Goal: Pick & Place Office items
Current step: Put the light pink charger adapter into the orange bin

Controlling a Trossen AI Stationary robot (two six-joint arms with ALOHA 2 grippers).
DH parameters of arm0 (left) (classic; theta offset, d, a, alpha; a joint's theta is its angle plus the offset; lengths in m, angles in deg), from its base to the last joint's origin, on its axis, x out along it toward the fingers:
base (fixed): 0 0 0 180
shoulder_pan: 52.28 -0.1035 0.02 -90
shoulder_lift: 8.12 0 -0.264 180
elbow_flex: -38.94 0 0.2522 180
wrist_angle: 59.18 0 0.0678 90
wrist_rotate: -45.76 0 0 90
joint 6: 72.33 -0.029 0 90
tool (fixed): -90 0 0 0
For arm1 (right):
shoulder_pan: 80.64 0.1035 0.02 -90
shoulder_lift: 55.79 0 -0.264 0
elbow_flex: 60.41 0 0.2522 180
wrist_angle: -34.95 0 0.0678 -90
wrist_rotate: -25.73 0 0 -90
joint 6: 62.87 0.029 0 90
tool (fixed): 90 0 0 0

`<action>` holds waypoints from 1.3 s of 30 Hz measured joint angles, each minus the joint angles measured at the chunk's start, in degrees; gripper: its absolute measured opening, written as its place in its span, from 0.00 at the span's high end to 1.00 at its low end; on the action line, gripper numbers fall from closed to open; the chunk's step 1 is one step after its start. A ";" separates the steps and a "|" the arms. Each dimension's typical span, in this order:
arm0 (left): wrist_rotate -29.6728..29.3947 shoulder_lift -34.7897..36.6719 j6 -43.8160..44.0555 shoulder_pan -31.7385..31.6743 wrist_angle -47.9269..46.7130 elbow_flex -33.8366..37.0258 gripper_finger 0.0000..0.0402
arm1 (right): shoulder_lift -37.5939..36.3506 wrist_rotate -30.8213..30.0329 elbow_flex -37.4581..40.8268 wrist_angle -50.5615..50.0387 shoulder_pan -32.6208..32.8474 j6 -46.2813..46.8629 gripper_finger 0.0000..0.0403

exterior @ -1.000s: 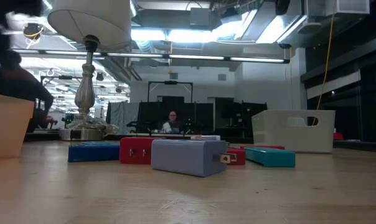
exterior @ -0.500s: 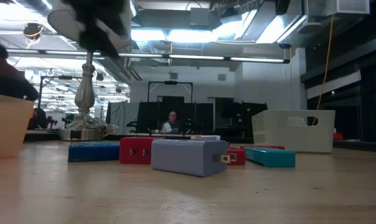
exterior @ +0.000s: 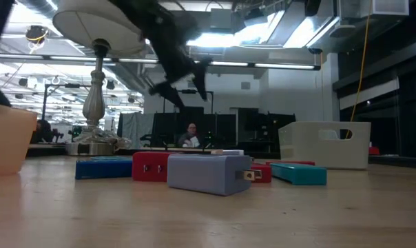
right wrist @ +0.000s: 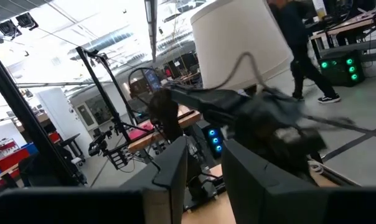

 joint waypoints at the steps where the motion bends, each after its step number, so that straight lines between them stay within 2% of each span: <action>1: 0.04 -2.76 0.56 -0.05 -1.72 -2.76 0.21 | 0.00 -0.45 0.00 0.02 0.00 -0.14 0.75; 6: 0.15 -15.27 2.73 0.67 -10.05 -16.85 0.23 | 0.00 -3.20 0.00 -0.02 -0.04 -2.21 0.75; 11: 0.89 -24.74 5.51 1.10 -19.27 -29.29 0.28 | 0.00 -0.69 0.00 -0.02 -0.65 -3.82 0.75; 15: 5.51 -30.50 6.88 1.06 -23.62 -34.69 0.28 | 0.00 3.39 0.00 -0.02 -1.37 -4.00 0.75; 20: 7.97 -32.46 10.47 1.08 -25.32 -36.09 0.27 | 0.00 6.42 0.00 -0.02 -1.86 -4.03 0.75; 28: 7.00 -33.03 16.36 0.80 -24.58 -36.09 0.27 | 0.00 6.76 0.00 -0.02 -1.86 -5.55 0.75; 39: 9.45 -36.29 20.94 2.13 -20.52 -35.96 0.28 | 0.00 7.19 0.00 0.23 -1.86 -5.30 0.75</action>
